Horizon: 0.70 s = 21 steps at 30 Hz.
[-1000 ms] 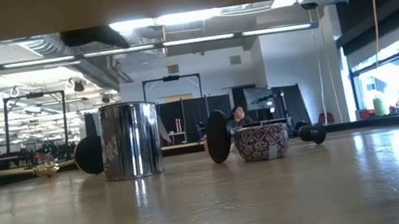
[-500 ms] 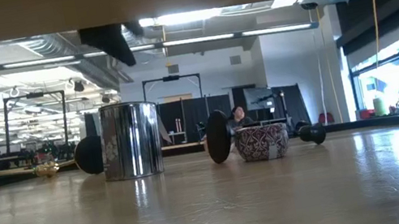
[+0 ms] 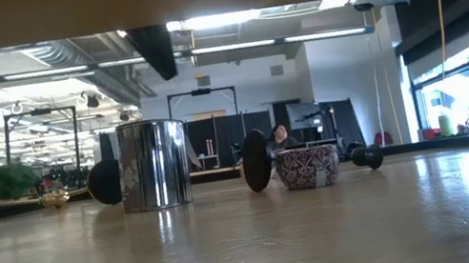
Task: Pick & Place candle stick holders
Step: Put the silver scented candle on the shelf
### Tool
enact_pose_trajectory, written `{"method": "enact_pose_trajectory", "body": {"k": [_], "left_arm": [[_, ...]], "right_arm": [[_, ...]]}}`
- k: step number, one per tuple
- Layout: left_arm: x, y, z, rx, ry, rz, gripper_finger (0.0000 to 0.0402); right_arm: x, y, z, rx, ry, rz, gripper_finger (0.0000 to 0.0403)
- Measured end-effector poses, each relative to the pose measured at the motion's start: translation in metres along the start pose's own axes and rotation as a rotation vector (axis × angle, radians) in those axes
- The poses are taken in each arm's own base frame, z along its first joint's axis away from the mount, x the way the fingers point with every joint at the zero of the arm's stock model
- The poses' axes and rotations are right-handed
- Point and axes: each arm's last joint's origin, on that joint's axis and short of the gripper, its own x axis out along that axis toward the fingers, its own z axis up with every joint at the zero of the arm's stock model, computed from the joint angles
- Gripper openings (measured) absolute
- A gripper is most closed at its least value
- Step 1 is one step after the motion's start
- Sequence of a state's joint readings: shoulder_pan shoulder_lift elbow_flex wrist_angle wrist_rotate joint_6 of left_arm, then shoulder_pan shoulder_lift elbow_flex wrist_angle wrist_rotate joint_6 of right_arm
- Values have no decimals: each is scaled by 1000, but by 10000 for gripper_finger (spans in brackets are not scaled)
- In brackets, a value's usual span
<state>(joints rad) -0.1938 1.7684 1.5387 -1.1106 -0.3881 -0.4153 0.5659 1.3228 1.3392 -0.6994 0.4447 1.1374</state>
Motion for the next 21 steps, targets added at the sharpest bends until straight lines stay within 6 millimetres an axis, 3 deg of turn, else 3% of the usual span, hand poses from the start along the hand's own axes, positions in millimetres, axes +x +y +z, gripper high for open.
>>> {"method": "enact_pose_trajectory", "body": {"k": [3,9,16,21], "left_arm": [[3,8,1,-32,57,-89,400],[14,28,4,-118,117,-92,400],[36,57,0,-430,233,-80,400],[40,60,1,-635,238,-54,400]], "right_arm": [[0,0,0,0,0,-1,62],[0,0,0,-5,-4,-3,62],[0,0,0,-8,-5,-3,62],[0,0,0,-8,-2,-2,62]]}}
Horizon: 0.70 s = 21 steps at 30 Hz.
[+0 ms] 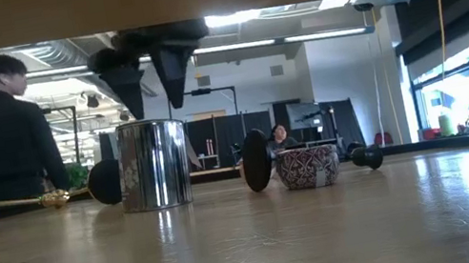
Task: Pick & Place candle stick holders
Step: Put the silver scented candle on the shelf
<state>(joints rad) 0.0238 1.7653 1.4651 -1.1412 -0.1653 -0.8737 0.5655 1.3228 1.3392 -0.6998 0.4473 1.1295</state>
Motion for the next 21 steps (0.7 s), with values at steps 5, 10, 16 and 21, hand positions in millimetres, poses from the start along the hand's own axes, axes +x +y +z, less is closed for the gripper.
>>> {"method": "enact_pose_trajectory", "body": {"k": [5,10,16,21], "left_arm": [[-2,-10,-10,-121,32,-48,400],[-4,-21,-25,-121,19,-50,400],[8,-23,-33,-159,30,-52,400],[11,-21,-33,-150,4,-28,400]], "right_arm": [[0,0,0,4,3,1,62],[0,0,0,4,3,1,62],[0,0,0,4,2,1,62],[0,0,0,5,2,2,62]]}}
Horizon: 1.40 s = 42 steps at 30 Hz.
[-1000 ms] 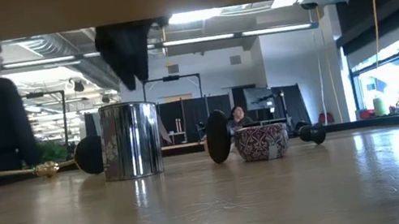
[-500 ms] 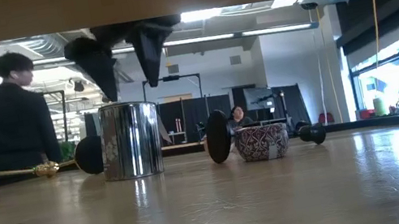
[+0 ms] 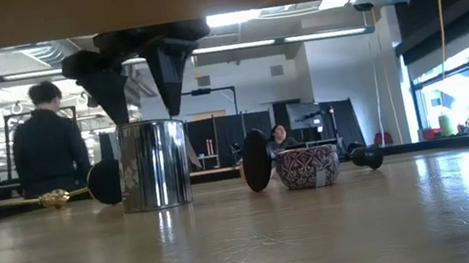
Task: Pick & Place candle stick holders
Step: Put the silver scented candle on the shelf
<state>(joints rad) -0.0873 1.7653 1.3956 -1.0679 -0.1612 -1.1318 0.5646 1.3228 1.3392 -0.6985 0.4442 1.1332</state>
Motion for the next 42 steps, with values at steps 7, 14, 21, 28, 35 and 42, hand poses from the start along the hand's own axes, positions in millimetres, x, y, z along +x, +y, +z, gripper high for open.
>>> {"method": "enact_pose_trajectory", "body": {"k": [7,14,21,28,35,42], "left_arm": [[6,-1,5,16,32,-14,400],[17,-5,5,30,51,3,400],[23,-6,4,50,68,12,400],[22,-7,5,81,57,8,400],[22,-7,5,136,52,3,400],[23,-7,5,146,37,10,400]], "right_arm": [[0,0,0,1,0,2,62],[0,0,0,-5,3,1,62],[0,0,0,-16,3,0,62],[0,0,0,-23,3,0,62],[0,0,0,-23,2,-1,62],[0,0,0,-23,2,-1,62]]}}
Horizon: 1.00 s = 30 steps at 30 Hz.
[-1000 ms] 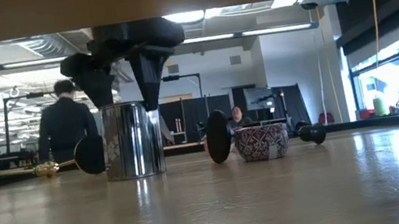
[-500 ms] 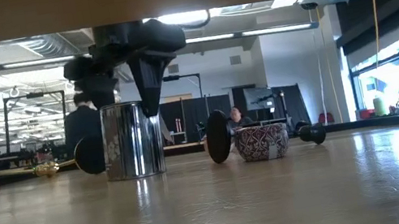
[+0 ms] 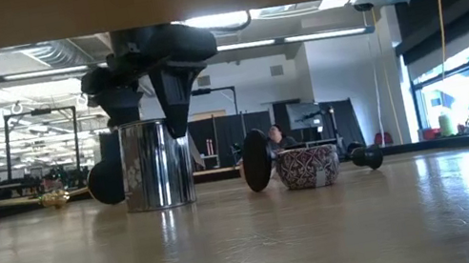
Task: Pick & Place candle stick holders
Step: Put the silver scented candle on the shelf
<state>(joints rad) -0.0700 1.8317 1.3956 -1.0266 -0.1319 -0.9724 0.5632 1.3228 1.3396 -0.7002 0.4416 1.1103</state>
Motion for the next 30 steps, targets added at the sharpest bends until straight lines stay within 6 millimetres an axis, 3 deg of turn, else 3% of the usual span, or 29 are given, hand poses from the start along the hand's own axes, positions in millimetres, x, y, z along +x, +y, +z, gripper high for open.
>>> {"method": "enact_pose_trajectory", "body": {"k": [21,30], "left_arm": [[1,-1,1,31,11,-18,400],[33,-9,0,47,122,12,400]], "right_arm": [[0,-1,0,0,1,-10,62],[0,-1,-1,-3,4,-16,62]]}}
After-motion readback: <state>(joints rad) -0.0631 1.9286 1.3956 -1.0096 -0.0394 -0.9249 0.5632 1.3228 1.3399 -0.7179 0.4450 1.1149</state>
